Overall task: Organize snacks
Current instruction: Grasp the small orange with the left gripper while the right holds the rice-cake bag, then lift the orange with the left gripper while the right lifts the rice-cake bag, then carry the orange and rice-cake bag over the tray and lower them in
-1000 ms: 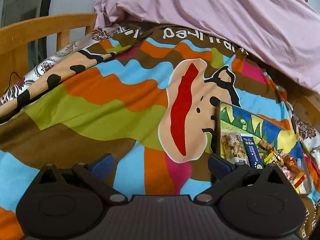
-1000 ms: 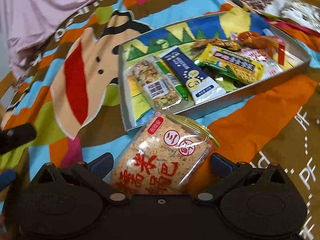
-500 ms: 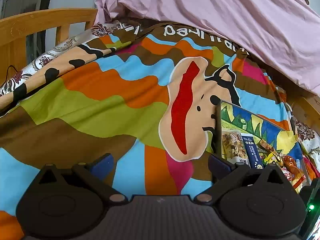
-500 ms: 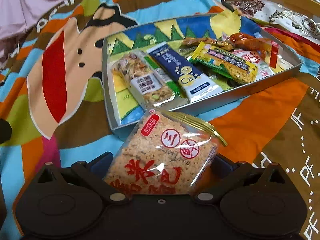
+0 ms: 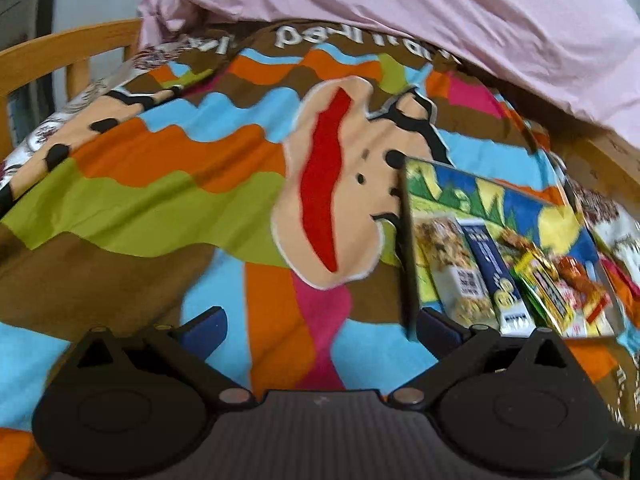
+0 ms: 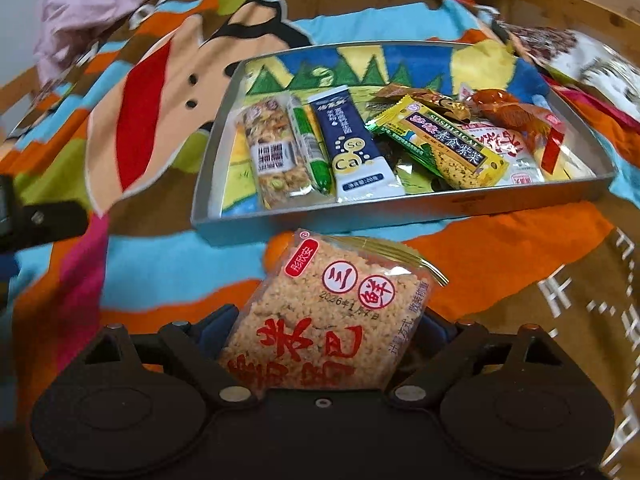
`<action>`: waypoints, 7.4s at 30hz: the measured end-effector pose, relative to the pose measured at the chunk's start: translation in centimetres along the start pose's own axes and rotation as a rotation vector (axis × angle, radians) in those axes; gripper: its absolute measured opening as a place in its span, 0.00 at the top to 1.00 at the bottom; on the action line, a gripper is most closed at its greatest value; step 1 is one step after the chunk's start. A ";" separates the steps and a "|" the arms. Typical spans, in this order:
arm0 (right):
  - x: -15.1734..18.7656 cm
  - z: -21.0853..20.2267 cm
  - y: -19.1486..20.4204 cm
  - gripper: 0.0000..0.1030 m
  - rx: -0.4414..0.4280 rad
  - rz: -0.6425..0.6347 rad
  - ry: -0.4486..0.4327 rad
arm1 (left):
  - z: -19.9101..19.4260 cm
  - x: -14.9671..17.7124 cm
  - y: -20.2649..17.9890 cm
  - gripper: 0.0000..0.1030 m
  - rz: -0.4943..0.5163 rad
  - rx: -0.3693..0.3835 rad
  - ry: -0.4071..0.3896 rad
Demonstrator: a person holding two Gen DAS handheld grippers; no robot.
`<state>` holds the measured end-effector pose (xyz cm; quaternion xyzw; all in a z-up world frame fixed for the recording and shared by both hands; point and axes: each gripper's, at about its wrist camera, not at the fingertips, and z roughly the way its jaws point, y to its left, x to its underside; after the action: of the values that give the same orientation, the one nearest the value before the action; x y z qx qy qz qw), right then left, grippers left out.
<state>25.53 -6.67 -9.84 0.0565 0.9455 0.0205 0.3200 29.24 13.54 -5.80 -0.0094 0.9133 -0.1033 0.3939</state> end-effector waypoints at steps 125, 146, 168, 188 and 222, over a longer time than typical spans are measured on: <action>5.2 -3.5 -9.0 0.13 -0.099 -0.193 -0.127 | 2.7 7.9 -13.5 0.64 0.435 0.243 0.174; 9.7 -10.3 -8.0 0.24 0.034 -0.257 -0.258 | -5.0 9.6 -13.3 0.66 0.375 0.219 0.059; 8.3 -15.3 -7.3 0.24 0.015 -0.297 -0.537 | -9.4 6.3 -11.8 0.65 0.260 0.188 -0.172; -5.3 -5.5 -9.2 0.24 0.053 -0.310 -0.570 | 0.3 -2.2 -13.8 0.65 0.220 0.197 -0.267; -10.9 4.3 -11.6 0.09 0.035 -0.256 -0.432 | 10.8 -1.9 -14.2 0.42 0.183 0.283 -0.108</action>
<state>35.61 -19.47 -7.57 -0.0553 0.8549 -0.0492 0.5135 37.46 -2.07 -8.84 0.1238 0.8642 -0.1940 0.4474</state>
